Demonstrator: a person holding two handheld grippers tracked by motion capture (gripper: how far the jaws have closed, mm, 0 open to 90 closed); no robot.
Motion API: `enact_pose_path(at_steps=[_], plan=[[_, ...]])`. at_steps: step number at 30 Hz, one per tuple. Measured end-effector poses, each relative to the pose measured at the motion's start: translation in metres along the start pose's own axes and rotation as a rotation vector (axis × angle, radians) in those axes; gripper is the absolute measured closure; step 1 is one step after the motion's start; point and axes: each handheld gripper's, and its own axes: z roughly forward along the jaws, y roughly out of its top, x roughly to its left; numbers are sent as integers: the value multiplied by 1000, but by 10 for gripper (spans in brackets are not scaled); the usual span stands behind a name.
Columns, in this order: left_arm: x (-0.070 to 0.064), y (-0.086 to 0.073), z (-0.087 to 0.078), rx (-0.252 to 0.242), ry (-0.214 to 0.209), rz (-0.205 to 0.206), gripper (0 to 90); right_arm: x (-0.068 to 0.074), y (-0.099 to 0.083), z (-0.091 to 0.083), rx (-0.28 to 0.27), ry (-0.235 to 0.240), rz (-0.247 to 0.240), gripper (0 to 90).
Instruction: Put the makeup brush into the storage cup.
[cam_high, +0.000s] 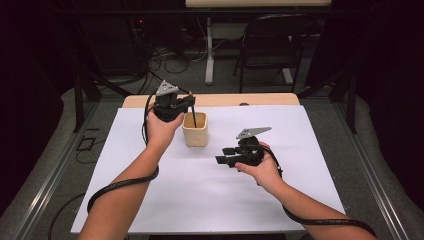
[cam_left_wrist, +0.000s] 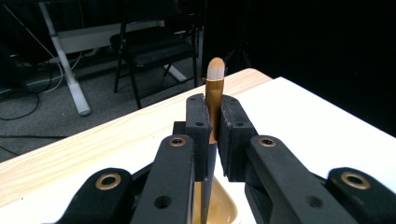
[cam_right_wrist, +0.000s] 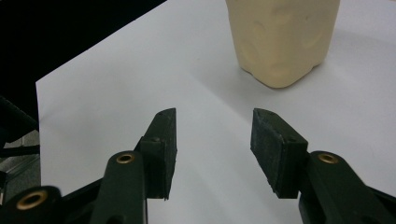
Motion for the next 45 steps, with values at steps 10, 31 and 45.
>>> enact_pose_path(at_steps=[10,31,45], plan=[[6,-12,5,31,20,-3,835,-1,-2,1,4,3,9,510],[12,-32,13,93,39,6,835,-1,-2,1,9,6,9,510],[12,-40,17,117,40,12,835,-1,-2,1,10,5,9,510]])
